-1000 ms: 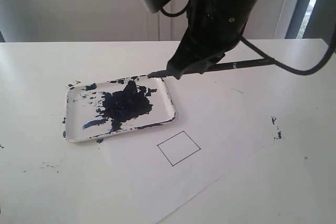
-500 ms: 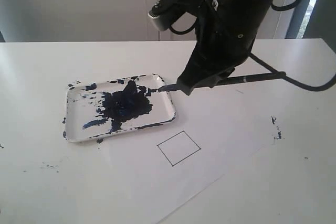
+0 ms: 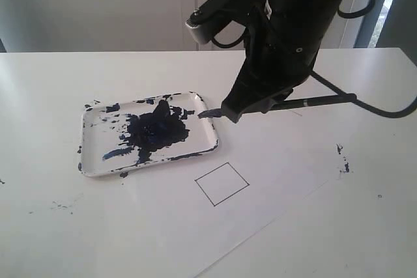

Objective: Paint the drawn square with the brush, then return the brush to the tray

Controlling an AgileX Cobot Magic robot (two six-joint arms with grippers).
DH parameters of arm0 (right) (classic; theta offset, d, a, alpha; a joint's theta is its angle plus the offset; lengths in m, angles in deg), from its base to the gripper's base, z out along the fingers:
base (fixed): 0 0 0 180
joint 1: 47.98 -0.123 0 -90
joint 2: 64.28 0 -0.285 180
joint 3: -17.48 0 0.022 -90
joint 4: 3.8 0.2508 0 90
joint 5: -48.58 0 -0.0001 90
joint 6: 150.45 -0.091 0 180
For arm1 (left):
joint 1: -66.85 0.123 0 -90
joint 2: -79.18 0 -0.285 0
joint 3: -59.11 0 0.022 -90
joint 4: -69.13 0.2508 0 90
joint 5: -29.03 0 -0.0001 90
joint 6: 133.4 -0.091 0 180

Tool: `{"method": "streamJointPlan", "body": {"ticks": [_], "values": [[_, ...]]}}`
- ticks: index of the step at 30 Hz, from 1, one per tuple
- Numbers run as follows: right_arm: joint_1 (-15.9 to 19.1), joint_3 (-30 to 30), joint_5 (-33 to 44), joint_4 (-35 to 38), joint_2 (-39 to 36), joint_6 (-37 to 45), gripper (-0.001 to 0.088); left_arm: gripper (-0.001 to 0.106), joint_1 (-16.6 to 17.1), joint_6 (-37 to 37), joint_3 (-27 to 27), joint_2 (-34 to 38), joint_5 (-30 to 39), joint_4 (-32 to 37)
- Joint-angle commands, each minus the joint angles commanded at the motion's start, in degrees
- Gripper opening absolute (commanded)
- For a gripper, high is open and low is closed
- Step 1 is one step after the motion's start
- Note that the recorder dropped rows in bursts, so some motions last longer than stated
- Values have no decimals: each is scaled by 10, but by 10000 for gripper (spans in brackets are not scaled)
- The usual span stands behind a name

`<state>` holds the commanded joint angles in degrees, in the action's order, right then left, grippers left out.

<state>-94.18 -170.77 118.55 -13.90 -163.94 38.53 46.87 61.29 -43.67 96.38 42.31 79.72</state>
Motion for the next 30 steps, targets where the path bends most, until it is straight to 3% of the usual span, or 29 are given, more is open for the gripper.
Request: {"method": "streamJointPlan", "body": {"ticks": [4, 6, 15, 23, 26, 30], "values": [[0, 0, 0, 0, 0, 2, 0, 749, 0, -64, 0, 0, -4, 82], [0, 0, 0, 0, 0, 5, 0, 749, 0, -83, 0, 0, -38, 105], [0, 0, 0, 1, 0, 5, 0, 749, 0, -80, 0, 0, -296, 114], [0, 0, 0, 1, 0, 5, 0, 749, 0, 238, 0, 0, -385, 100], [0, 0, 0, 0, 0, 9, 0, 749, 0, 290, 0, 0, -392, 100], [0, 0, 0, 1, 0, 11, 0, 749, 0, 293, 0, 9, -392, 106]]}}
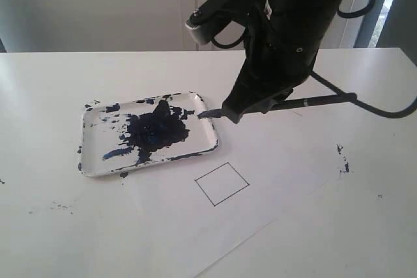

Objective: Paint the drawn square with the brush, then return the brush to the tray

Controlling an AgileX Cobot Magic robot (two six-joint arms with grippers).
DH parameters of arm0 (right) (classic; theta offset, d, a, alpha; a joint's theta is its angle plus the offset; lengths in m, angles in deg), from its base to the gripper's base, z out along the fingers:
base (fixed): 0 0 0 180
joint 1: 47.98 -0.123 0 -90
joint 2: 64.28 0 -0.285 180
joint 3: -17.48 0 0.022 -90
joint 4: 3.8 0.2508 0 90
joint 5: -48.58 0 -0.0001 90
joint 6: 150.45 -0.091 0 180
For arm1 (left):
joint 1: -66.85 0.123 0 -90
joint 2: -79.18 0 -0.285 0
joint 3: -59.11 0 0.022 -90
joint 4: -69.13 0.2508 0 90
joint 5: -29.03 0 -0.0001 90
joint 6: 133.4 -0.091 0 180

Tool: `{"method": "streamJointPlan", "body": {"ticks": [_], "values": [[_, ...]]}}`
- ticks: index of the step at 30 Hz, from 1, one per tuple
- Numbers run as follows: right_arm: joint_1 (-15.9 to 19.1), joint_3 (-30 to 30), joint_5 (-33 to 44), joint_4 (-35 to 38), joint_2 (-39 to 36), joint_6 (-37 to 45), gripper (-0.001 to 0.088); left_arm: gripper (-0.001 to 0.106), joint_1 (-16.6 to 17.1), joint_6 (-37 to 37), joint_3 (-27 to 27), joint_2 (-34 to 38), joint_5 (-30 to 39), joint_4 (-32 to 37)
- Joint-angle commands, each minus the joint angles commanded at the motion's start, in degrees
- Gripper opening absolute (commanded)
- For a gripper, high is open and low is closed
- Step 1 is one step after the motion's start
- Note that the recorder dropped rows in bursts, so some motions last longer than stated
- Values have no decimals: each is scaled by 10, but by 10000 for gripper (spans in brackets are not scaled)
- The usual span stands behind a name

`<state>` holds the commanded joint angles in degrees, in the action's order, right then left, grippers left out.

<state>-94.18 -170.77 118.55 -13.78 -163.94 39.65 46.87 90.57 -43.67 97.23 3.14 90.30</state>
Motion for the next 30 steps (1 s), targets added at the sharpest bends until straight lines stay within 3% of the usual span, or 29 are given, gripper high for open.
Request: {"method": "streamJointPlan", "body": {"ticks": [6, 13, 20, 30], "values": [[0, 0, 0, 0, 0, 0, 0, 749, 0, 49, -27, 78, 1, 61], [0, 0, 0, 0, 0, 0, 0, 749, 0, 119, -115, 257, -4, 139], [0, 0, 0, 0, 0, 0, 0, 749, 0, 272, -202, 476, -49, 305], [0, 0, 0, 2, 0, 0, 0, 749, 0, 411, -300, 662, -113, 481]]}}
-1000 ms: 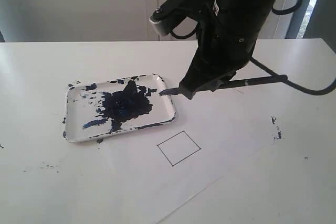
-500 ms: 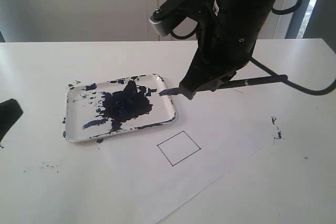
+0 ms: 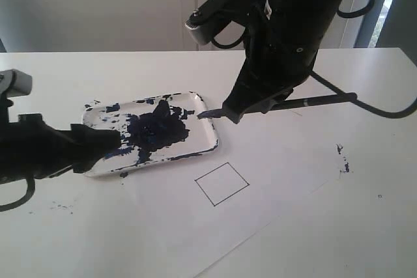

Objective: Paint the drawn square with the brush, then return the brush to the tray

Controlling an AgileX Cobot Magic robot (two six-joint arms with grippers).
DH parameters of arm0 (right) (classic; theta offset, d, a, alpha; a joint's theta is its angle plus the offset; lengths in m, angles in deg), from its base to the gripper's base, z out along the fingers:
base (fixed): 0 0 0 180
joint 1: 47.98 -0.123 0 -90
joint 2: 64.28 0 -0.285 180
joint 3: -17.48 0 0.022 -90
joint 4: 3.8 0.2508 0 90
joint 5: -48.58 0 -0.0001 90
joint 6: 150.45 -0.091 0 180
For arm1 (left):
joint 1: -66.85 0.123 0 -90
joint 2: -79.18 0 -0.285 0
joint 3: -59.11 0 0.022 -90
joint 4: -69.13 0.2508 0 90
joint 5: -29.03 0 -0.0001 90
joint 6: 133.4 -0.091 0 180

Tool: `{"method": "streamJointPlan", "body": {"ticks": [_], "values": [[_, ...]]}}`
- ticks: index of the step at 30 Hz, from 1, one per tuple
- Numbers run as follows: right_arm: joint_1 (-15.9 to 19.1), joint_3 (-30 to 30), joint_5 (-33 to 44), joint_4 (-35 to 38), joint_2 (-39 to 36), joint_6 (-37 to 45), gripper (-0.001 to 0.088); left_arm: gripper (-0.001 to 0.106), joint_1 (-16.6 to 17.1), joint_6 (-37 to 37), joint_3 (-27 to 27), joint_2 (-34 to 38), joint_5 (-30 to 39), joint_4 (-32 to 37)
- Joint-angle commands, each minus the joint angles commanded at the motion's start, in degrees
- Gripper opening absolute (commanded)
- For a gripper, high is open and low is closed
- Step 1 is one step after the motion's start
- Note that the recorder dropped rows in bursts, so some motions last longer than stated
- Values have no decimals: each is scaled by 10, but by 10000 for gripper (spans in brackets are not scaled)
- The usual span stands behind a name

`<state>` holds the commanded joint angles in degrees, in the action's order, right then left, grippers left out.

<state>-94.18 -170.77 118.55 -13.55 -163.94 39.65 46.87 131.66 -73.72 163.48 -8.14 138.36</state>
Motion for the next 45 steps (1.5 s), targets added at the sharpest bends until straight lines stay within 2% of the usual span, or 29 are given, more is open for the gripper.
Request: {"method": "streamJointPlan", "body": {"ticks": [8, 14, 22, 30, 32, 36, 38, 40, 45], "values": [[0, 0, 0, 0, 0, 0, 0, 749, -1, 91, -67, 97, -45, 132], [0, 0, 0, 0, 0, 0, 0, 749, -1, 154, -97, 142, -68, 218], [0, 22, 0, 2, 0, 0, 0, 749, -1, 171, -105, 195, -72, 252], [0, 22, 0, 24, 0, 0, 0, 749, -3, 173, -107, 224, -66, 252], [0, 22, 0, 36, -3, 0, 0, 749, -18, 179, -110, 227, -32, 255], [0, 22, 0, 51, -6, 0, 0, 749, -83, 192, -151, 229, 33, 270], [0, 22, 0, 50, -6, 0, 0, 749, -120, 211, -174, 229, 66, 303], [0, 22, 0, 45, -6, -11, 0, 749, -129, 237, -178, 229, 90, 307], [0, 22, 0, 34, -6, -9, 0, 749, -129, 228, -176, 229, 99, 307]]}}
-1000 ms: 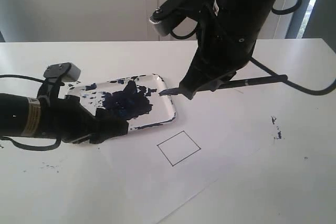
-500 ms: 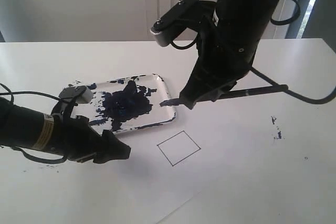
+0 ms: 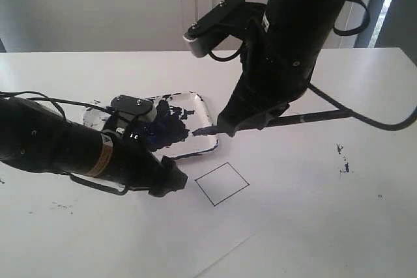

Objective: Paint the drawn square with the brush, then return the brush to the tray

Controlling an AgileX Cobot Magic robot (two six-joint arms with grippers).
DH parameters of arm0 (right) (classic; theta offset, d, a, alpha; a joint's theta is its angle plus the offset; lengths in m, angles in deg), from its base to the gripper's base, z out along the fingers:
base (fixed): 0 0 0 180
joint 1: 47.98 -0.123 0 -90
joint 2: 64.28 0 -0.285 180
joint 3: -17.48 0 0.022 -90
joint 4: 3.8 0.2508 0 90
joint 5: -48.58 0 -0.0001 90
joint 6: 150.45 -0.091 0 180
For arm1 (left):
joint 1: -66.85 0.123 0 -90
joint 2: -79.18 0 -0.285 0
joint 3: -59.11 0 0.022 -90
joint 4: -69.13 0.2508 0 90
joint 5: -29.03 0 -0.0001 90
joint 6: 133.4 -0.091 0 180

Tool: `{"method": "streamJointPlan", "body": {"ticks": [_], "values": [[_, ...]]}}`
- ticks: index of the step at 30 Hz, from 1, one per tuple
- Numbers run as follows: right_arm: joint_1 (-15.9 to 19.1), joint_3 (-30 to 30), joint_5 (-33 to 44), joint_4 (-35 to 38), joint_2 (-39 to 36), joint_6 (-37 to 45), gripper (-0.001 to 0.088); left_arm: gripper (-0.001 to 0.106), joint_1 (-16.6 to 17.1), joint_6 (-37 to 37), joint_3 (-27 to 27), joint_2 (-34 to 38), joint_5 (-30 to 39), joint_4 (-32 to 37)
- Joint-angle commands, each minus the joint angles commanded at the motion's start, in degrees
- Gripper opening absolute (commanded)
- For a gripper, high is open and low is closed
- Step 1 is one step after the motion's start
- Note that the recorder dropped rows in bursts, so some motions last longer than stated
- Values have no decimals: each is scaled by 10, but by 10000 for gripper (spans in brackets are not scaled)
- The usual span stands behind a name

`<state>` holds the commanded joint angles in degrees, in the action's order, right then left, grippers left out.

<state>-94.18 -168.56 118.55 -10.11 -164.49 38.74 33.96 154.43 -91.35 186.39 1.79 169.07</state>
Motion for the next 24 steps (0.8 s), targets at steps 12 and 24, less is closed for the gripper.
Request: {"method": "streamJointPlan", "body": {"ticks": [12, 24], "values": [[0, 48, 0, 0, -1, -3, 0, 749, 0, -14, 18, 45, 16, 0], [0, 60, 0, -1, -1, -3, 0, 749, 0, -12, 18, 67, 4, 0]]}}
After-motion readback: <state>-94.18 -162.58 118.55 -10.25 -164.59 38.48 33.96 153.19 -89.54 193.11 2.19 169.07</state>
